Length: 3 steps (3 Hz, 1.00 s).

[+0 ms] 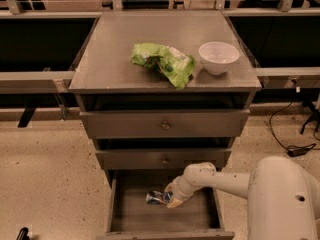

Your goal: Place redbull can into bottom drawer

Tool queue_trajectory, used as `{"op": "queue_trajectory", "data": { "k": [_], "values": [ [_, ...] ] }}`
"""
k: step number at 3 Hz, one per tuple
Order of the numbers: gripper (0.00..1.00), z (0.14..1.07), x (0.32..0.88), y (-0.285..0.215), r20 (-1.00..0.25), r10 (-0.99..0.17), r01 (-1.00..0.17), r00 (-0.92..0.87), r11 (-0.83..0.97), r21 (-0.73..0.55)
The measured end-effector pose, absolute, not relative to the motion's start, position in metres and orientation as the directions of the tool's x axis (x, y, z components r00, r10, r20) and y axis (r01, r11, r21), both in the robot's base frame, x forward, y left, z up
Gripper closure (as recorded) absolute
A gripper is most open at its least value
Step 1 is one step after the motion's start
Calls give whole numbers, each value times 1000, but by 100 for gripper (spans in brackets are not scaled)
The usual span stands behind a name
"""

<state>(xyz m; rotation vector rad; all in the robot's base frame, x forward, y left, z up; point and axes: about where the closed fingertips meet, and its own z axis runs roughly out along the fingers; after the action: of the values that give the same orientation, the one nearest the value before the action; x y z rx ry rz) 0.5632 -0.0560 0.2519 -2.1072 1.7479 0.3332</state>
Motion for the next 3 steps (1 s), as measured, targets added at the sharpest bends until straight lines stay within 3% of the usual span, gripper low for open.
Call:
{"op": "queue_trajectory", "data": {
  "k": [1, 2, 3],
  "values": [
    [100, 221, 568, -50, -432, -875, -975, 220, -181, -129],
    [82, 199, 568, -49, -453, -856, -969, 247, -212, -128],
    [58, 179, 565, -52, -470, -838, -961, 275, -238, -138]
  ]
}}
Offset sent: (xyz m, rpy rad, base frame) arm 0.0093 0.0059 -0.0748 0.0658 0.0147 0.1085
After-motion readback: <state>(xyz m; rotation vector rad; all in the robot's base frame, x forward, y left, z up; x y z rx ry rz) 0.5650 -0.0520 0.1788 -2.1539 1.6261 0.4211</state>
